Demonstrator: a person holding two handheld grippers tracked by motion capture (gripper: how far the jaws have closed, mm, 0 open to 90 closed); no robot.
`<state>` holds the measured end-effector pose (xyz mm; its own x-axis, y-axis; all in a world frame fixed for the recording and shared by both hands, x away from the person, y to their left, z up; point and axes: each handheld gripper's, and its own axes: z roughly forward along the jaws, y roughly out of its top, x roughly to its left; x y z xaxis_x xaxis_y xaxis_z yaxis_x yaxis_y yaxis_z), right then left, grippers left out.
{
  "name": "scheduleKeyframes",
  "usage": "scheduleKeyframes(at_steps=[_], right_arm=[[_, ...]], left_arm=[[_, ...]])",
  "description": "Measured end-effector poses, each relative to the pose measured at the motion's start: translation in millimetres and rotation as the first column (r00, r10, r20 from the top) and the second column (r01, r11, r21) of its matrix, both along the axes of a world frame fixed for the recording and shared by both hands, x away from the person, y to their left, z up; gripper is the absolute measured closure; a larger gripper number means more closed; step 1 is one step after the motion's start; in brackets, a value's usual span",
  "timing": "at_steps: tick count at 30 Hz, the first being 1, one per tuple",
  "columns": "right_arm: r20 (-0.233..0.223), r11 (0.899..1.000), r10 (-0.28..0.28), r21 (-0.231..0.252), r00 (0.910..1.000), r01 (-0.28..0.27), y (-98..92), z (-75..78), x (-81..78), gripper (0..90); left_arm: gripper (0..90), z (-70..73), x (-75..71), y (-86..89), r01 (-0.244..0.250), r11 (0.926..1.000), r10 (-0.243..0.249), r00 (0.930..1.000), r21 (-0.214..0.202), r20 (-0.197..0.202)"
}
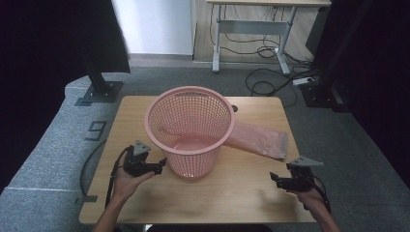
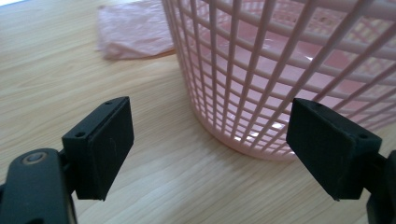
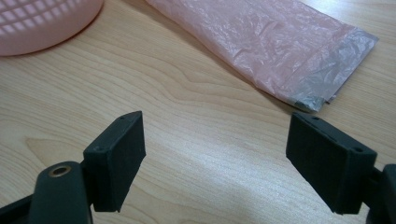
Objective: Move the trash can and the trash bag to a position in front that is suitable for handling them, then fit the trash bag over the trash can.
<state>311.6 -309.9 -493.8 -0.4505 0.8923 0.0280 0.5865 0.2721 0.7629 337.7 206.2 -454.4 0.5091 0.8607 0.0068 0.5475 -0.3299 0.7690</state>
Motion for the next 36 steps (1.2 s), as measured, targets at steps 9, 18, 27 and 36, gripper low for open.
scheduleKeyframes(at_steps=[9,18,27,36], right_arm=[[-0.011,1.000,0.008,-0.024,0.9999,-0.008,0.7,-2.8,0.0,19.0],[-0.004,1.000,-0.019,-0.023,0.9998,0.019,0.3,-1.4,0.1,18.1],[0.050,0.998,-0.025,-0.059,0.9984,0.028,16.9,-1.2,28.7,13.6],[0.035,0.989,0.061,-0.140,0.9976,-0.055,69.3,-13.0,88.9,12.8]], left_arm=[[14.4,-7.2,-3.6,-9.8,0.038,0.9980,-0.037,0.9992,0.050,-0.011],[14.3,-14.0,-10.6,14.0,-0.001,0.9977,0.003,0.9993,0.068,-0.037],[14.2,-17.0,-7.2,25.1,-0.020,0.9986,0.023,0.9978,0.048,-0.063],[14.2,-17.1,-5.8,24.0,-0.031,0.9988,0.034,0.9971,0.038,-0.067]])
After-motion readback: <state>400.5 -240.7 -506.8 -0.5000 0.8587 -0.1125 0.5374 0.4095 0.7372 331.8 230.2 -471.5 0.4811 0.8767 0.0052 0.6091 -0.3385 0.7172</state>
